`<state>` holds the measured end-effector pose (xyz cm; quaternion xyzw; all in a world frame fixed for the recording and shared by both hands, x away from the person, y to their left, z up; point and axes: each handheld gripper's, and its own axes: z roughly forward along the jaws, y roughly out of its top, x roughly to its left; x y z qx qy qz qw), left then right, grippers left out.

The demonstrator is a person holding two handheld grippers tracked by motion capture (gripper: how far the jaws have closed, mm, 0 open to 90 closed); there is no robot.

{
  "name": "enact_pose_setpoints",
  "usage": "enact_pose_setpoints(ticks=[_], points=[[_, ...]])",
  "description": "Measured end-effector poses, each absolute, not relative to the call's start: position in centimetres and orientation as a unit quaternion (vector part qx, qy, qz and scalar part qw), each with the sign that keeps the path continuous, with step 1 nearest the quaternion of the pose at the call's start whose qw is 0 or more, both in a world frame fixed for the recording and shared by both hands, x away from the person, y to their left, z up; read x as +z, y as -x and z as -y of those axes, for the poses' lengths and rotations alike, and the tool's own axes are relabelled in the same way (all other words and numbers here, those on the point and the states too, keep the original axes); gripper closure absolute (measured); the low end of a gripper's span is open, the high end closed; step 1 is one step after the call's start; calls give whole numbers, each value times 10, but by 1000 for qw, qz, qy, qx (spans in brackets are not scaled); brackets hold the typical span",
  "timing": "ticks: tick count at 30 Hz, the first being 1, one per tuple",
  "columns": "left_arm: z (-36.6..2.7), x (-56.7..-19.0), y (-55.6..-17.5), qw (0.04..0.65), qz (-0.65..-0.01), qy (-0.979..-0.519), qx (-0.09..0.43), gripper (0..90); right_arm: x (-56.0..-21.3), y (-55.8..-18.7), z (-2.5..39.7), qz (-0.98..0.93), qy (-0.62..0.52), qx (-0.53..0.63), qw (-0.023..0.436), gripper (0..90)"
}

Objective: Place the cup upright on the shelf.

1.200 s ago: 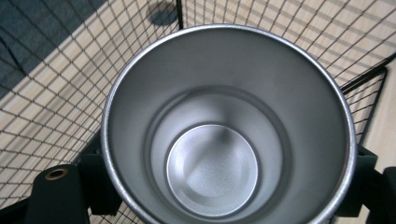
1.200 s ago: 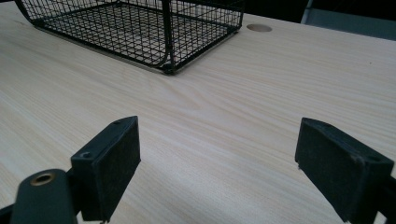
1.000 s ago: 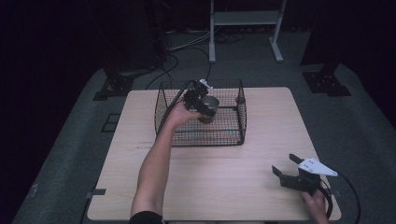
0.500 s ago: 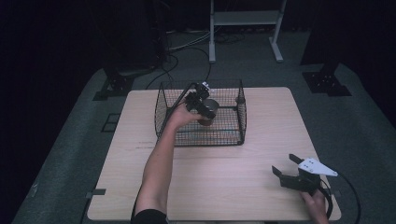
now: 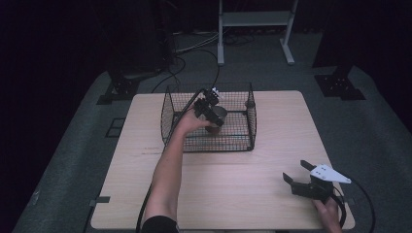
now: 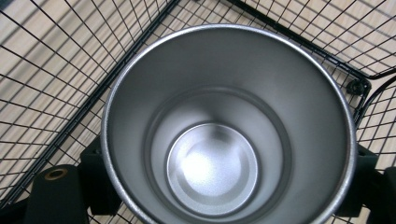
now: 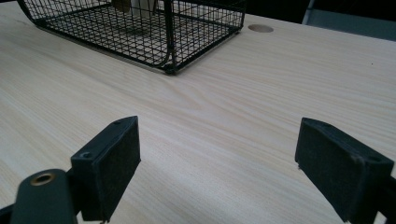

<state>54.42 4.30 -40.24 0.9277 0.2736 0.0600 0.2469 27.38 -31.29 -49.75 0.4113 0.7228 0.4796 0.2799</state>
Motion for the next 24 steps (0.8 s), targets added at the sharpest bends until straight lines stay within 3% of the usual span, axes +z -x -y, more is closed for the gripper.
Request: enact_pose_setpoints(ticks=[24], points=[[-43, -415, -549, 217, -277, -935, 41, 176, -498, -274, 313, -724, -409, 480, 281, 134]])
